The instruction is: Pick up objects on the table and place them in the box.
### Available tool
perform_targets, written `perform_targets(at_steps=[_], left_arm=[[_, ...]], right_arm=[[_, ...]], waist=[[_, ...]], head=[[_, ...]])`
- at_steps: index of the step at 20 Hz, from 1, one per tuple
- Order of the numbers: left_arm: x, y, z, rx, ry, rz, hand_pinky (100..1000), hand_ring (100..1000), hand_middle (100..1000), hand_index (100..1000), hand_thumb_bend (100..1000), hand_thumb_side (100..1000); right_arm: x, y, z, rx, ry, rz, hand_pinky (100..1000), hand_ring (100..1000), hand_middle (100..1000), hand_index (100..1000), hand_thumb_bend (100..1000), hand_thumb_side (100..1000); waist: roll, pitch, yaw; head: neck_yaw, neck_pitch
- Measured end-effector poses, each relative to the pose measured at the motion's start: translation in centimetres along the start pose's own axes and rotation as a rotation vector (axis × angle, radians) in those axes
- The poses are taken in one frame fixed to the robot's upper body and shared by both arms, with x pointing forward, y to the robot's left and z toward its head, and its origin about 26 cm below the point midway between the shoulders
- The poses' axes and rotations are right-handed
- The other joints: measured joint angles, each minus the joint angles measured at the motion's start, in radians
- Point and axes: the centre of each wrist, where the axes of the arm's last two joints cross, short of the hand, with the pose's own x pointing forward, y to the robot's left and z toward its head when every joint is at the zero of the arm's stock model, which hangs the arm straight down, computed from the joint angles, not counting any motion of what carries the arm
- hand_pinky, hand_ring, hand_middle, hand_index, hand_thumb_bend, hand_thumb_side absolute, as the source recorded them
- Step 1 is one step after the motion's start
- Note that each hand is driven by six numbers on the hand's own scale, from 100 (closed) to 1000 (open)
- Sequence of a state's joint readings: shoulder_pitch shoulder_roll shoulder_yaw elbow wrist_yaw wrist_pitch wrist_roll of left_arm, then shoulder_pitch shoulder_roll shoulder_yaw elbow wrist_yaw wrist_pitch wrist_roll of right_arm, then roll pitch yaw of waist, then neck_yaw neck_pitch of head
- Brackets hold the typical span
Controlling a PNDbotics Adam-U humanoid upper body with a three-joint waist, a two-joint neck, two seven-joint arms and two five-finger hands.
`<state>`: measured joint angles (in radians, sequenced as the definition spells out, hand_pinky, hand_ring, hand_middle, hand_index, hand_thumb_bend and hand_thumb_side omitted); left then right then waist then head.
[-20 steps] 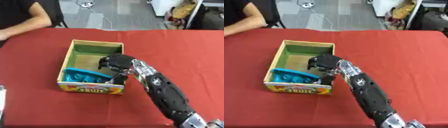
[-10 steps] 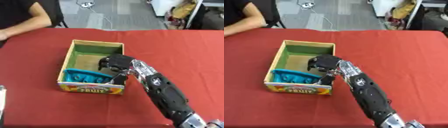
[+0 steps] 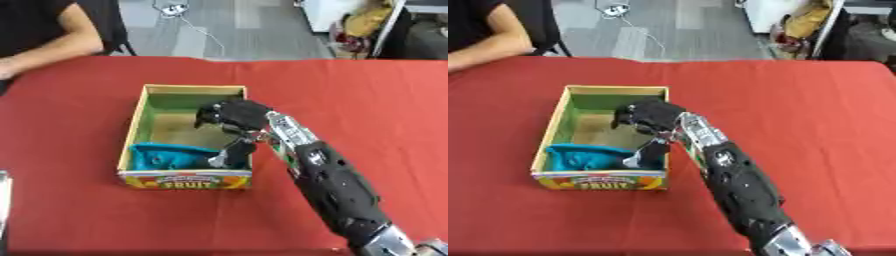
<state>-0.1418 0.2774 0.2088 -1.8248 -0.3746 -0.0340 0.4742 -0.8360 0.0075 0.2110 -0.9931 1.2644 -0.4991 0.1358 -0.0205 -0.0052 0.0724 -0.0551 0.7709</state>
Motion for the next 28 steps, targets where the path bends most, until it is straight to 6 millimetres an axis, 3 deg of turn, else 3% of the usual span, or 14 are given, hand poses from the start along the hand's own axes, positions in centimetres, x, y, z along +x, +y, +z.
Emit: perform_targets(at_steps=[5, 10, 28], left_arm=[[0.0, 0.0, 0.0, 0.0, 0.0, 0.0, 503, 676, 779, 764, 100, 961], [0.0, 0.0, 0.0, 0.0, 0.0, 0.0, 503, 676, 779, 764, 100, 961], [0.0, 0.0, 0.0, 0.0, 0.0, 0.0, 504, 677, 779, 762, 100, 962]], right_arm=[[-0.4, -3.7, 0.6, -0.136, 0.045, -0.009, 626, 716, 781, 816, 548, 815], [-0.2, -5.2, 0.9, -0.183, 0.059, -0.02, 624, 714, 778, 815, 540, 825], [-0.3, -5.2, 1.5, -0.19, 0.086, -0.042, 618, 709, 773, 818, 555, 820]], waist=[[0.0, 0.0, 0.001], [0.0, 0.0, 0.001], [0.0, 0.0, -0.005]], head=[[0.0, 0.0], [0.0, 0.0], [-0.001, 0.0]])
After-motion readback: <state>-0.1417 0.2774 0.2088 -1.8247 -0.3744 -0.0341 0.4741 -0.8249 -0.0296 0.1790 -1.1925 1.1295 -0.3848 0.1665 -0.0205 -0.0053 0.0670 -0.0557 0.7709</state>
